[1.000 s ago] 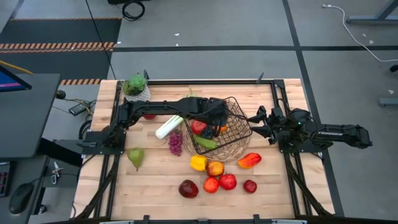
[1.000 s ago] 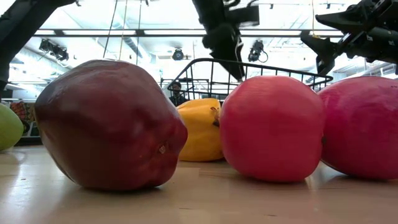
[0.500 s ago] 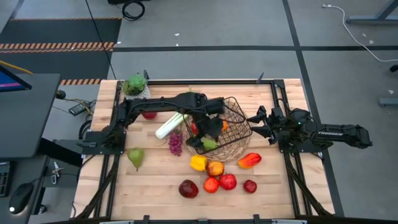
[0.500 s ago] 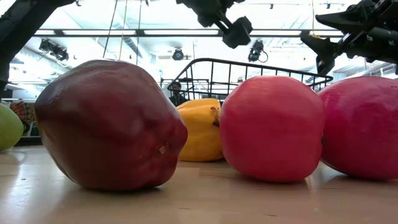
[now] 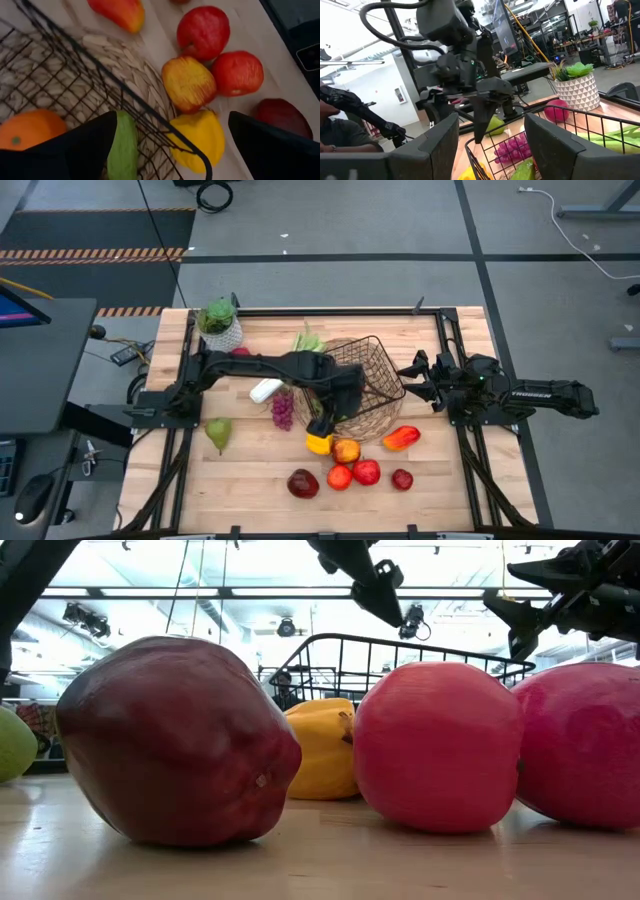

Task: Build produce basket
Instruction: Put the red apple into the black wire basket

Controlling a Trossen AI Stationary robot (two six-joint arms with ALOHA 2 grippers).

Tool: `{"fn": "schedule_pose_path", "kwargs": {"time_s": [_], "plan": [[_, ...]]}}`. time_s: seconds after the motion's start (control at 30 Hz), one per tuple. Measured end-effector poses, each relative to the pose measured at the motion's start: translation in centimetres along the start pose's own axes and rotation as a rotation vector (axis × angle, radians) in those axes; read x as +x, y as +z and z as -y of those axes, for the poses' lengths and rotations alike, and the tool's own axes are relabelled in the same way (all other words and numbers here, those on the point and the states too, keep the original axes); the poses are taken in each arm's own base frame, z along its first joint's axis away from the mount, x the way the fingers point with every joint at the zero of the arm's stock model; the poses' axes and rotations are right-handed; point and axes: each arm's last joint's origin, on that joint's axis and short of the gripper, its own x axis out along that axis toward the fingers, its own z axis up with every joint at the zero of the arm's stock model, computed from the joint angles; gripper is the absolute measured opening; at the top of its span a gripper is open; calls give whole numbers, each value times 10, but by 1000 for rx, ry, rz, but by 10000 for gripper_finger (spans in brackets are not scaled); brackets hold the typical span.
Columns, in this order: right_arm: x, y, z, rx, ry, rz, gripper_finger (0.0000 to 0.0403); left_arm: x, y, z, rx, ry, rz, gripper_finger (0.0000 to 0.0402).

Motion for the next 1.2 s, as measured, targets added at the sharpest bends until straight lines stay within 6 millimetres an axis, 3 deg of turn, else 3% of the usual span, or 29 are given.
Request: {"fn": "schedule_pose_path", "kwargs": {"time_s": [0.23, 0.4, 0.67, 0.9, 1.2], "plan": [[0, 0, 0, 0, 0, 0, 231, -2, -1, 0, -58, -2, -8, 389], [0, 0, 0, 0, 0, 0, 231, -2, 9, -3, -136, 30, 100, 389], [0, 0, 0, 0, 0, 0, 231, -18, 15, -26, -341, 168, 239, 389], [0, 0, 0, -1, 2, 4, 231, -65, 6, -32, -346, 230, 285, 389], [0, 1, 0, -2, 2, 7, 231, -157, 4, 3, -289, 322, 483, 389]]}}
